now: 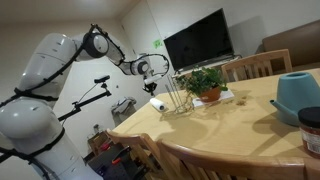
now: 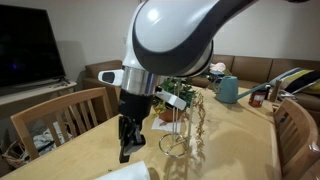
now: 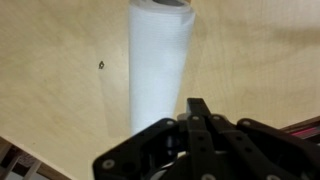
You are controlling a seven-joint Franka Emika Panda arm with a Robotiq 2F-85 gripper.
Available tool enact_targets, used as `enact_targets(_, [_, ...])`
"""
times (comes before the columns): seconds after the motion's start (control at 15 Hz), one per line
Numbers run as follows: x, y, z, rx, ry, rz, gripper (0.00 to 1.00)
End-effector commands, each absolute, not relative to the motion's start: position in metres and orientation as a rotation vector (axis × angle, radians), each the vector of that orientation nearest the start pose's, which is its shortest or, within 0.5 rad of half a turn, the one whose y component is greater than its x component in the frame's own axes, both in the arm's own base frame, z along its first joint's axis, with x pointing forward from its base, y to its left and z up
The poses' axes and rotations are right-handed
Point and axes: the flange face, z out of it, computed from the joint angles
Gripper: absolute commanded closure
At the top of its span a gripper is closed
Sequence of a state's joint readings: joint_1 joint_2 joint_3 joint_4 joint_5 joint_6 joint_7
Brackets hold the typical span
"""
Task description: Slightly move the tissue roll to the bottom of the table
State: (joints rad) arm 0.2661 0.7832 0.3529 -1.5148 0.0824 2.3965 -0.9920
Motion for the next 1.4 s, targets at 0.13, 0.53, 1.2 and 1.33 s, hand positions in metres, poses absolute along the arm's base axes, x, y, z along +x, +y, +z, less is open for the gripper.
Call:
enact_targets(0.13, [0.625, 0.392, 0.217, -2.150, -1.881, -0.192, 1.00])
enact_targets(0.53, [0.632, 0.393, 0.197, -2.218, -1.850, -0.132, 1.00])
enact_targets(1.2, [0.632, 0.394, 0.187, -2.193, -1.844, -0.135, 0.99])
enact_targets(1.33, [0.632, 0.394, 0.184, -2.192, -1.842, -0.126, 1.00])
